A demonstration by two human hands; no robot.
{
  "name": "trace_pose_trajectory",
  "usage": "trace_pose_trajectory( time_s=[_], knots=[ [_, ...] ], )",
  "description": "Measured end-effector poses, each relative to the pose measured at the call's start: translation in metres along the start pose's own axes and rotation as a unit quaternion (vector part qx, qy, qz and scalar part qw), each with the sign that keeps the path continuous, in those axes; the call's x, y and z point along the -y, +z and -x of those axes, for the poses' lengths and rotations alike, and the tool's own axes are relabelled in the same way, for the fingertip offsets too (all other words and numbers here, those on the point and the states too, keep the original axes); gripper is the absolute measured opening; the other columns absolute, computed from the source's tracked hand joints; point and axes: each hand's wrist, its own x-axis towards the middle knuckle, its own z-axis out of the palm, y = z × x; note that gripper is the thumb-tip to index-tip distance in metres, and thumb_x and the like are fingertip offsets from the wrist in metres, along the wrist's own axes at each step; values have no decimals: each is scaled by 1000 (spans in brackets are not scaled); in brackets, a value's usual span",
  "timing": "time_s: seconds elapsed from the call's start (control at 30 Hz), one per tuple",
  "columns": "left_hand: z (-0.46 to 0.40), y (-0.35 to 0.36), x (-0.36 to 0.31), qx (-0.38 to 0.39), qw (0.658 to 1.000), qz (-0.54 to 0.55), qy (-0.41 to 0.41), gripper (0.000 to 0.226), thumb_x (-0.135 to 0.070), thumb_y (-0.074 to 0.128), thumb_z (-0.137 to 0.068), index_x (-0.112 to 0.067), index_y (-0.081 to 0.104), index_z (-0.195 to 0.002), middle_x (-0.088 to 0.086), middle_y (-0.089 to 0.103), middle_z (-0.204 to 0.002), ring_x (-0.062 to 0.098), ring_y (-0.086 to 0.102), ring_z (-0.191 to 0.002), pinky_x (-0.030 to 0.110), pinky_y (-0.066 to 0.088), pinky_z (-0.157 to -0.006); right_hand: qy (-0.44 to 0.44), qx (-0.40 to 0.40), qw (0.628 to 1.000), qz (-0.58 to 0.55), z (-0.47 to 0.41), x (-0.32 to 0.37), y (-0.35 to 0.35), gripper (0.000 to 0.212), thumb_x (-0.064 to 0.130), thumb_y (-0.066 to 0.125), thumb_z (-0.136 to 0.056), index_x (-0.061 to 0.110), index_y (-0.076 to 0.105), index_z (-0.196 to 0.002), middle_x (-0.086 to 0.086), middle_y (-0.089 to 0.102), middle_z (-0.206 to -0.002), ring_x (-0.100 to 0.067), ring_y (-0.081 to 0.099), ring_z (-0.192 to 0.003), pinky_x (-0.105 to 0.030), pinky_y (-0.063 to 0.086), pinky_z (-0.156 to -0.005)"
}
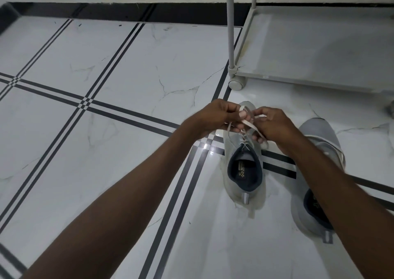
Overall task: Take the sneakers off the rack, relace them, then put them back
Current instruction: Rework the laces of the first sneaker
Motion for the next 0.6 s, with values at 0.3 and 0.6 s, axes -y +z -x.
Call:
trace_pose_trajectory(
  time_s=[0.3,0.6],
  knots=[
    [-3,10,11,-138,837,-495,187,21,2,68,-73,-12,76,-88,7,71,-84,21,64,-72,33,51,-64,75,-15,996,36,-1,-4,3,49,19,80,-78,16,46,-113,-6,65,-74,-10,47,-39,-20,35,-33],
    [-2,37,30,-295,890,-299,180,17,-12,69,-74,-20,71,-89,-5,72,-78,12,68,-72,36,56,-65,91,85,989,-76,-8,-11,1,33,9,68,-87,7,61,-119,-11,68,-75,-11,56,-49,-21,46,-43]
  ],
)
